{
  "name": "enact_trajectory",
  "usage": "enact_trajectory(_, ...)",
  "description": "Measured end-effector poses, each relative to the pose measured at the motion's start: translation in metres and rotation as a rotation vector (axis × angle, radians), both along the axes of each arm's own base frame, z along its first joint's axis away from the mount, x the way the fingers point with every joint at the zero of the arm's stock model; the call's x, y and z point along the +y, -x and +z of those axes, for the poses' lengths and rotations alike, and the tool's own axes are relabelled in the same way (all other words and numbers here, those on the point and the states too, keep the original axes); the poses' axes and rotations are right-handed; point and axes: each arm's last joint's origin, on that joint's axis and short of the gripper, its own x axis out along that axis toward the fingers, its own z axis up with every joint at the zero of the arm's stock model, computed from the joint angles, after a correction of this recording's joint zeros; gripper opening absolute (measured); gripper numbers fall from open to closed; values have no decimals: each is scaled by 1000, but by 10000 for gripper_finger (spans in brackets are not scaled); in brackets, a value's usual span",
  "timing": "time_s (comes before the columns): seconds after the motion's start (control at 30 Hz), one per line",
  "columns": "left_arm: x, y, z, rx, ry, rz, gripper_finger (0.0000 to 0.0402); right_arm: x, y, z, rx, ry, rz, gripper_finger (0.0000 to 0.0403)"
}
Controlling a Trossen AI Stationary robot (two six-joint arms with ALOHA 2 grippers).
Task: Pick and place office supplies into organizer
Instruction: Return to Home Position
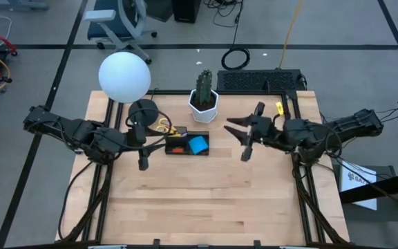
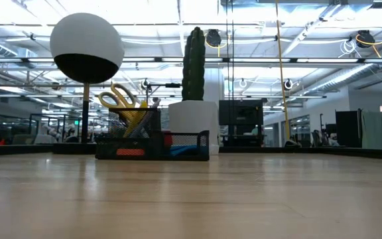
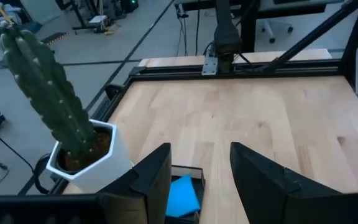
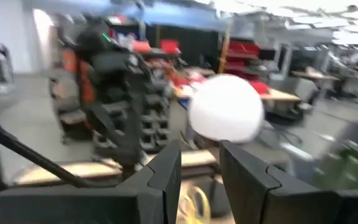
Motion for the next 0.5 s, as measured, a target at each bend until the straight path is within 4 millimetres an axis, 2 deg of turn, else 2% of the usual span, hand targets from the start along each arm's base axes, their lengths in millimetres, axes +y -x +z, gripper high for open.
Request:
enact_trajectory(0.23, 9, -4, -2, -7, -14, 39, 170, -32, 3, -22, 48, -41, -207, 100)
enact_trajectory(0.4, 23, -11, -14, -57, -30, 33, 170, -58, 2, -40, 33, -55, -136, 100)
enact_trajectory(0.5, 33, -10, -19, -93, -18, -24, 170, -68, 9, -41, 10, -98, -149, 100)
